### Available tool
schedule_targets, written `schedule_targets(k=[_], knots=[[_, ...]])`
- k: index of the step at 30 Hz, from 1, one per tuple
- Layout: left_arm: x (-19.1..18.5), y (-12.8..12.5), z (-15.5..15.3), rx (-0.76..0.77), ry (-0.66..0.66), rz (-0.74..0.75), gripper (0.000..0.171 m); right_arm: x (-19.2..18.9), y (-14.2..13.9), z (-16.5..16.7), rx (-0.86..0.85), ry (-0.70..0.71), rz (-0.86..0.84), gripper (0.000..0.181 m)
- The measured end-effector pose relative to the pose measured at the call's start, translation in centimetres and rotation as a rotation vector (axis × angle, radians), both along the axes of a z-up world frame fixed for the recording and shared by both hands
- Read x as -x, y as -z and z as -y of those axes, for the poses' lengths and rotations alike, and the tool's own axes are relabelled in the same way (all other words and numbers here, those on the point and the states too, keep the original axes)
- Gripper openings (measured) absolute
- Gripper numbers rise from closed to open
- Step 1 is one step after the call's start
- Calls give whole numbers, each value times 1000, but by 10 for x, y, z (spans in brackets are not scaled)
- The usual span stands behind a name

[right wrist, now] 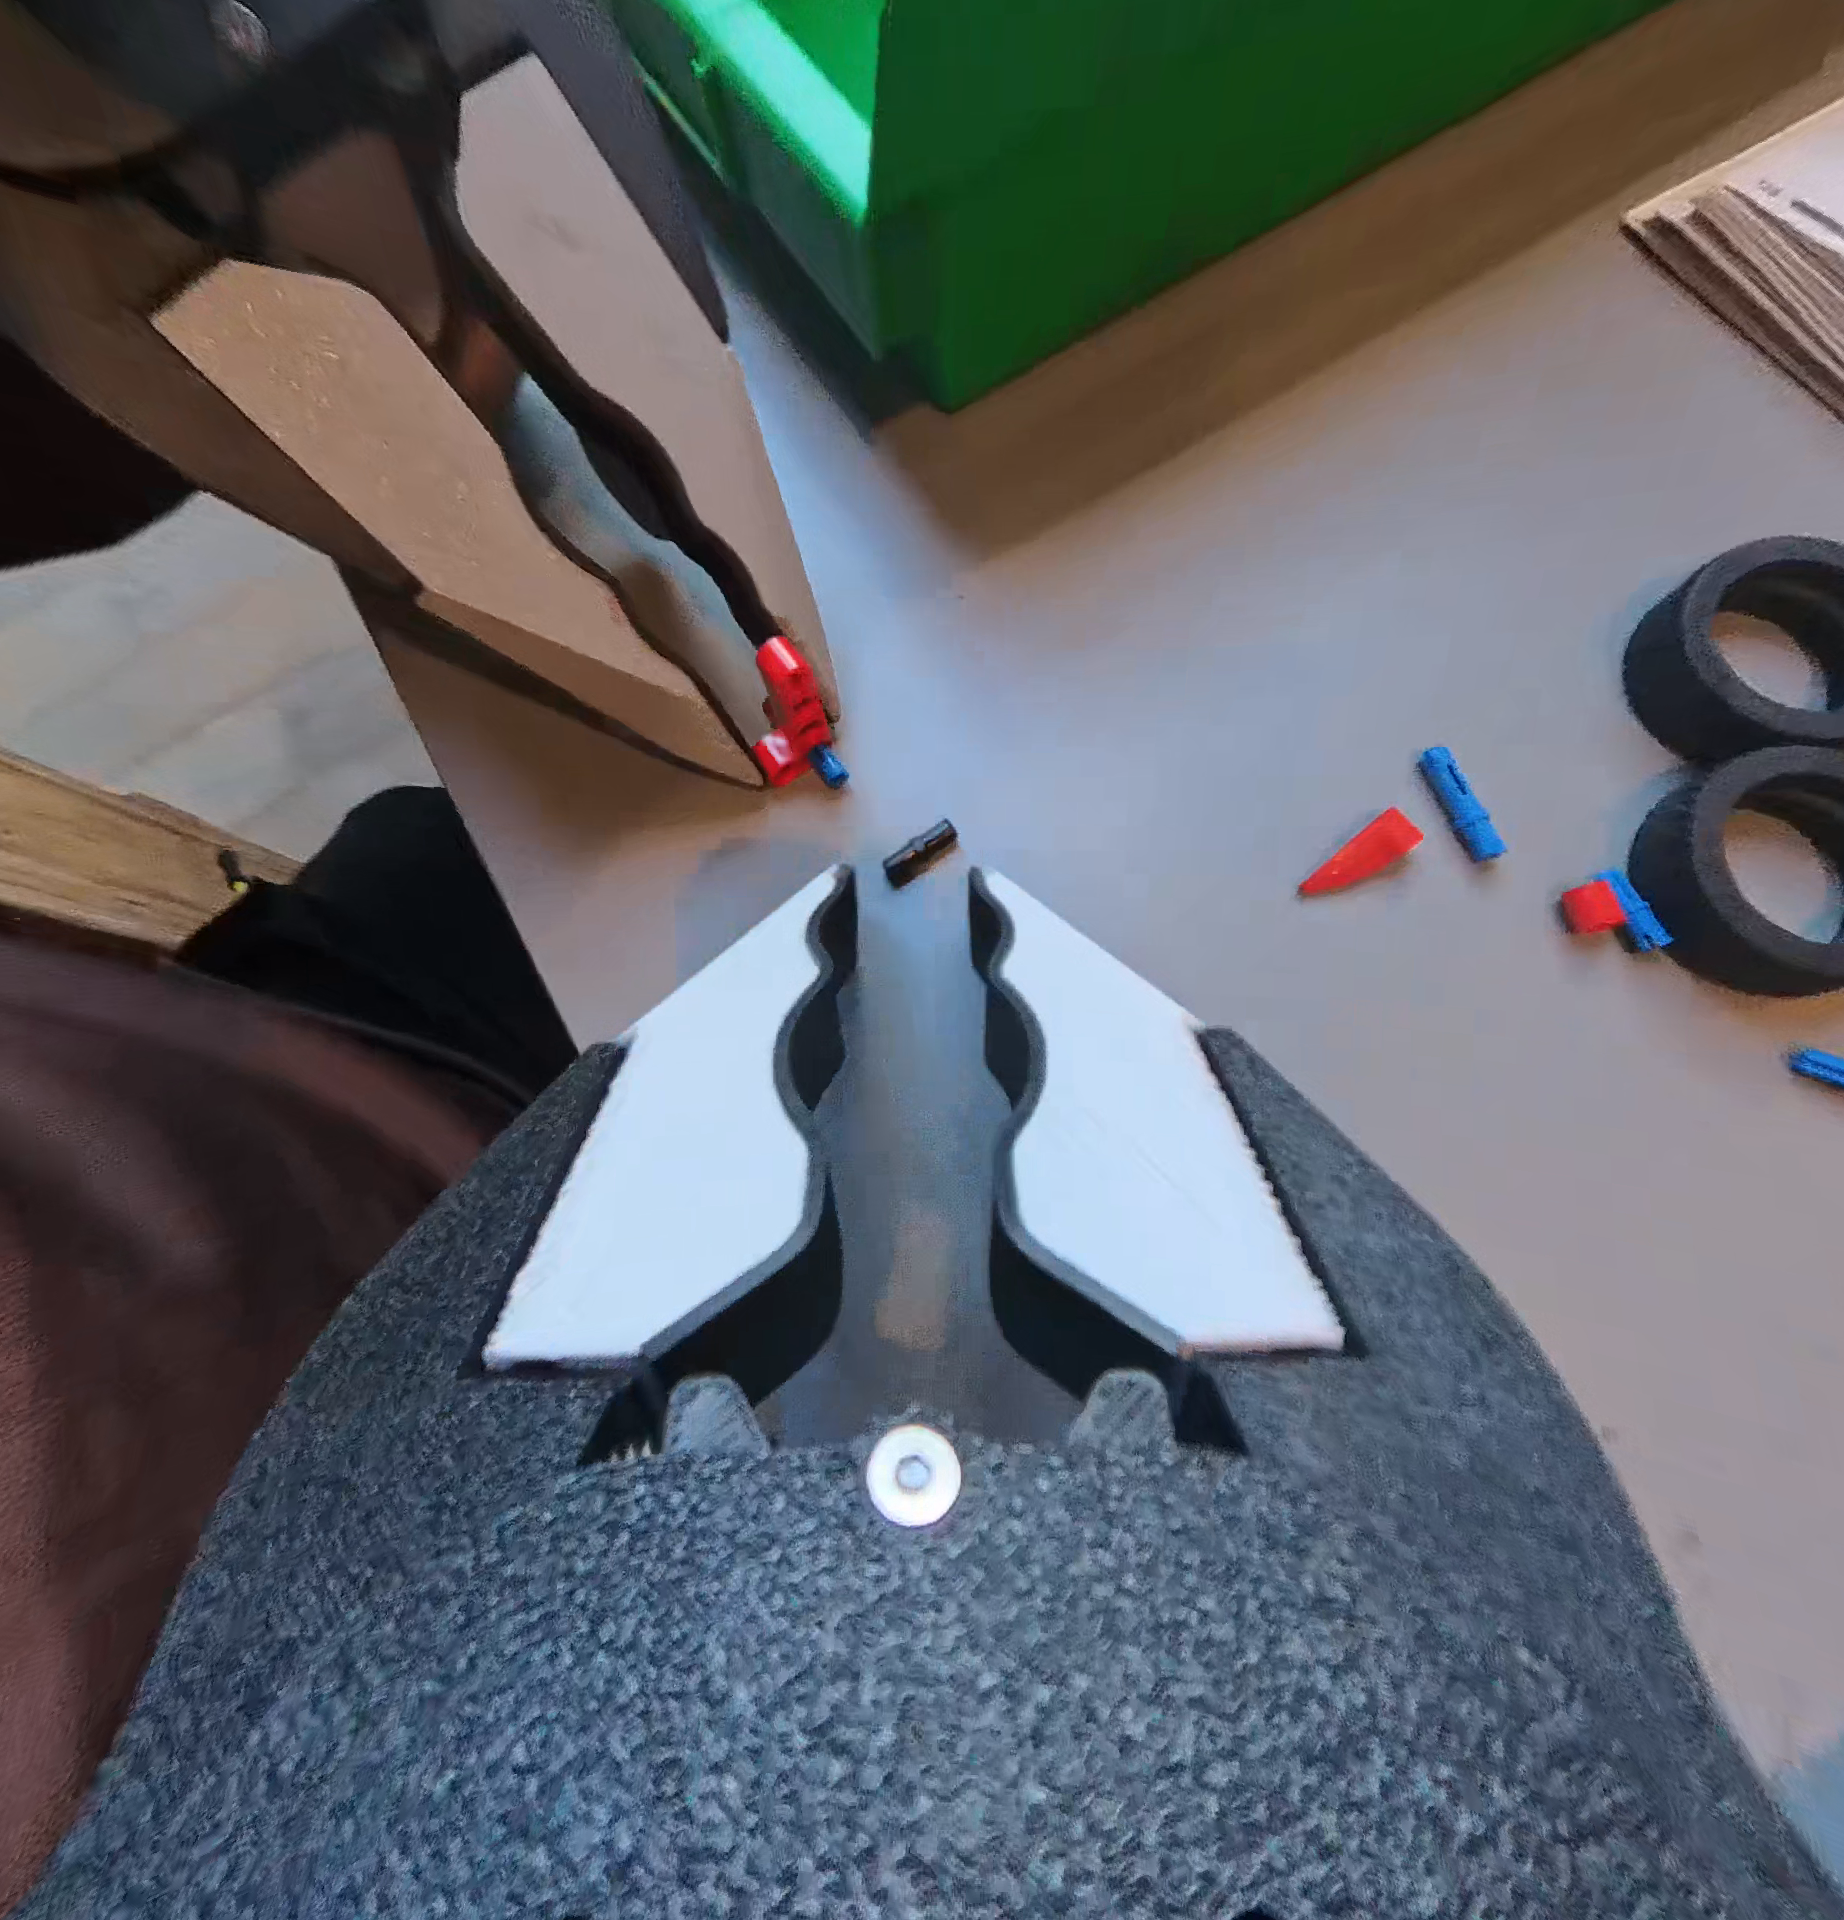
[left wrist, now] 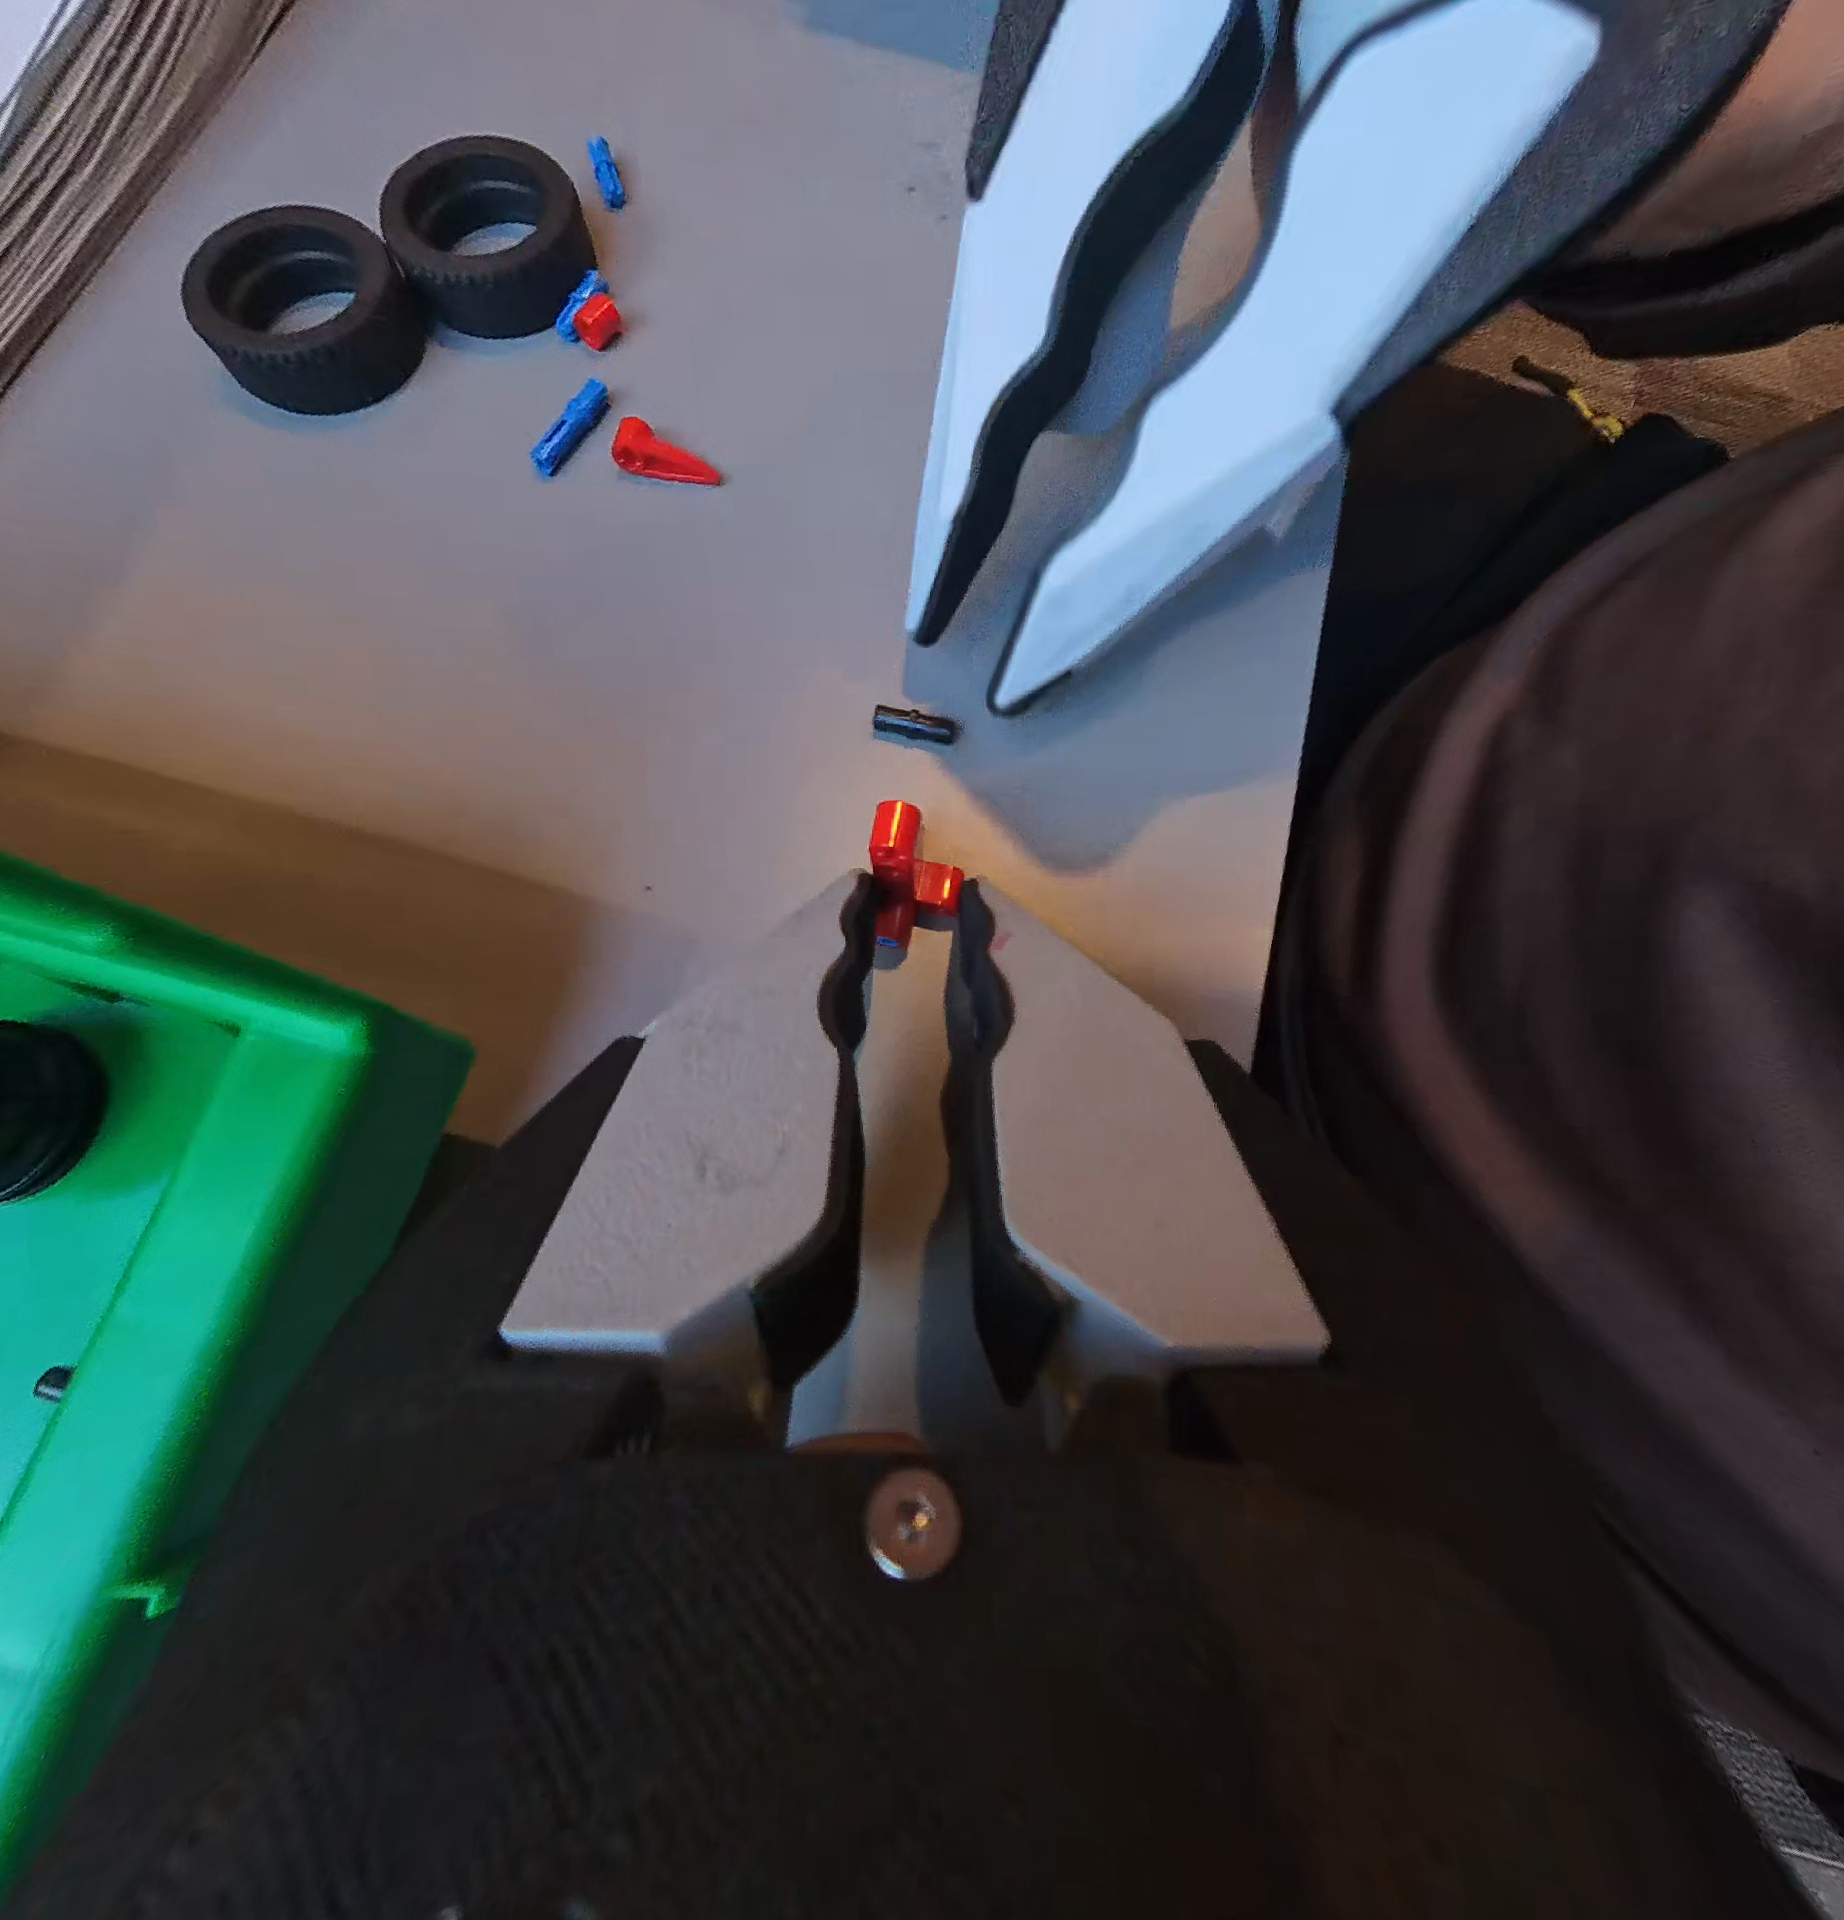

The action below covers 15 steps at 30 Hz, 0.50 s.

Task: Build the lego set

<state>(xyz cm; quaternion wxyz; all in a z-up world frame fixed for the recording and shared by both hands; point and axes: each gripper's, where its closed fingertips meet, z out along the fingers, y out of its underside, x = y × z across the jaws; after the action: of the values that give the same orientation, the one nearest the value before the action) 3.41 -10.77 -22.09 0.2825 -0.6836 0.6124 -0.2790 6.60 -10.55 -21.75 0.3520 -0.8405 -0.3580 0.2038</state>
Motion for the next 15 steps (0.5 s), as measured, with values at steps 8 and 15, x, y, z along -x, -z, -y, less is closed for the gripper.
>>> schedule_targets(k=[8,15], knots=[[0,2,-1,-26,-9,-14,16,5,7,-5,-10,-19,71,15],[4,1,-1,-2,-6,-9,23,6,7,-3,36,-40,33,3]])
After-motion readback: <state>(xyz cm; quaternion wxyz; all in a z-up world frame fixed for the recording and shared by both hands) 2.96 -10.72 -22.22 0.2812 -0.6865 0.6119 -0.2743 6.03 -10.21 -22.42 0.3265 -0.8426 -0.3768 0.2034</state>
